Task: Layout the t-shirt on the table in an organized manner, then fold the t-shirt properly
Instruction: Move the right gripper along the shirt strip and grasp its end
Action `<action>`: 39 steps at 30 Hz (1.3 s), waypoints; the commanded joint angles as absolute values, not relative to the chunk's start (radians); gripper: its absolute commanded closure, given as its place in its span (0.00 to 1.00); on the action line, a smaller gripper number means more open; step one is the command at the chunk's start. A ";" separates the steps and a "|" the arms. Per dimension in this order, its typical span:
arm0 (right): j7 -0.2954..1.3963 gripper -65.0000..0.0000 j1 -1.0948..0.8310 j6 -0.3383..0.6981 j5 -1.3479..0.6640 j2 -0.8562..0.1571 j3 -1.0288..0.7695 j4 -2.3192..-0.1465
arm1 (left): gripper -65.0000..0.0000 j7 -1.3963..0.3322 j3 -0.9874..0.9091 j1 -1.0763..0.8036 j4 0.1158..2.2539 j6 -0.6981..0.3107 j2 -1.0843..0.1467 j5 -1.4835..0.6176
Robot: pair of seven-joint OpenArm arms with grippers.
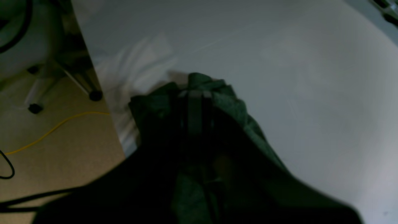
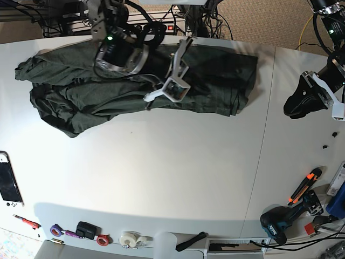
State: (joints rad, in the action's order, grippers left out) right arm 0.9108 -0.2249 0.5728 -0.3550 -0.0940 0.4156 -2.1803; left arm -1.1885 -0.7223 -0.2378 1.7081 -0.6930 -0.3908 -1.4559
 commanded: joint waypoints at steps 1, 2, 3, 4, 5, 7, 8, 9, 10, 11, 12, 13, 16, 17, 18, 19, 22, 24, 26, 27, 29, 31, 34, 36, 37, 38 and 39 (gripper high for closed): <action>0.859 1.00 -0.218 0.564 -0.354 -0.091 0.427 -2.188 | 0.70 -1.170 -0.729 -0.233 1.724 -0.698 -0.410 -1.484; 0.841 1.00 -0.218 0.553 -0.337 -0.091 0.439 -2.180 | 0.70 -1.170 -0.729 -0.233 1.724 -0.698 -0.410 -1.484; 0.825 1.00 -0.218 0.541 -0.319 -0.091 0.449 -2.175 | 0.70 -1.170 -0.729 -0.233 1.724 -0.698 -0.410 -1.484; 0.810 1.00 -0.218 0.531 -0.308 -0.091 0.459 -2.170 | 0.70 -1.171 -0.729 -0.233 1.724 -0.698 -0.410 -1.484; 0.799 1.00 -0.218 0.520 -0.297 -0.091 0.469 -2.167 | 0.70 -1.170 -0.729 -0.233 1.724 -0.698 -0.410 -1.484; 0.796 1.00 -0.218 0.513 -0.290 -0.080 0.486 -2.157 | 0.70 -1.170 -0.729 -0.233 1.724 -0.698 -0.410 -1.484; 0.796 1.00 -0.218 0.513 -0.290 -0.070 0.493 -2.148 | 0.70 -1.170 -0.729 -0.233 1.724 -0.698 -0.410 -1.484; 0.797 1.00 -0.219 0.514 -0.289 -0.057 0.501 -2.141 | 0.70 -1.170 -0.729 -0.233 1.724 -0.698 -0.410 -1.484; 0.796 1.00 -0.218 0.514 -0.289 -0.044 0.508 -2.132 | 0.70 -1.170 -0.729 -0.233 1.724 -0.698 -0.410 -1.484; 0.796 1.00 -0.218 0.514 -0.287 -0.029 0.513 -2.124 | 0.70 -1.170 -0.729 -0.233 1.724 -0.698 -0.409 -1.484; 0.796 1.00 -0.218 0.514 -0.284 -0.013 0.517 -2.116 | 0.70 -1.170 -0.729 -0.233 1.724 -0.698 -0.407 -1.484; 0.796 1.00 -0.218 0.514 -0.270 0.002 0.518 -2.109 | 0.70 -1.171 -0.729 -0.233 1.724 -0.698 -0.406 -1.484; 0.796 1.00 -0.218 0.514 -0.231 0.036 0.518 -2.088 | 0.70 -1.174 -0.729 -0.233 1.724 -0.698 -0.404 -1.484; 0.797 1.00 -0.218 0.514 -0.227 0.042 0.518 -2.080 | 0.70 -1.174 -0.729 -0.233 1.724 -0.698 -0.404 -1.484; 0.797 1.00 -0.218 0.514 -0.226 0.045 0.518 -2.074 | 0.70 -1.174 -0.729 -0.233 1.724 -0.698 -0.404 -1.484; 0.799 1.00 -0.218 0.514 -0.227 0.045 0.518 -2.070 | 0.70 -1.174 -0.729 -0.233 1.724 -0.698 -0.404 -1.484; 0.843 0.85 -0.219 0.515 -0.227 0.044 0.518 -2.068 | 0.70 -1.181 -0.729 -0.233 1.724 -0.698 -0.404 -1.484; 0.849 0.61 -0.218 0.516 -0.226 0.045 0.518 -2.068 | 0.70 -1.182 -0.729 -0.233 1.724 -0.698 -0.404 -1.484; 0.833 0.56 -0.218 0.515 -0.223 0.045 0.517 -2.069 | 0.70 -1.182 -0.729 -0.233 1.724 -0.698 -0.405 -1.484; 0.830 0.56 -0.215 0.515 -0.215 0.044 0.516 -2.073 | 0.70 -1.182 -0.729 -0.232 1.724 -0.698 -0.405 -1.484; 0.833 0.56 -0.203 0.512 -0.163 0.044 0.515 -2.099 | 0.70 -1.181 -0.729 -0.228 1.724 -0.698 -0.405 -1.484; 0.838 0.56 -0.185 0.467 -0.057 0.044 0.515 -2.149 | 0.70 -1.182 -0.730 -0.214 1.724 -0.698 -0.405 -1.484; 0.839 0.56 -0.160 0.361 0.108 0.044 0.499 -2.239 | 0.70 -1.182 -0.730 -0.188 1.724 -0.698 -0.414 -1.484; 0.839 0.56 -0.154 0.312 0.176 0.044 0.467 -2.287 | 0.70 -1.181 -0.733 -0.175 1.724 -0.698 -0.421 -1.484; 0.842 0.56 -0.155 0.297 0.196 0.044 0.443 -2.304 | 0.70 -1.182 -0.738 -0.168 1.724 -0.698 -0.423 -1.484; 0.852 0.56 -0.155 0.284 0.207 0.044 0.416 -2.313 | 0.70 -1.181 -0.744 -0.165 1.724 -0.698 -0.425 -1.484; 0.864 0.56 -0.155 0.270 0.212 0.044 0.384 -2.318 | 0.70 -1.182 -0.750 -0.163 1.724 -0.698 -0.427 -1.484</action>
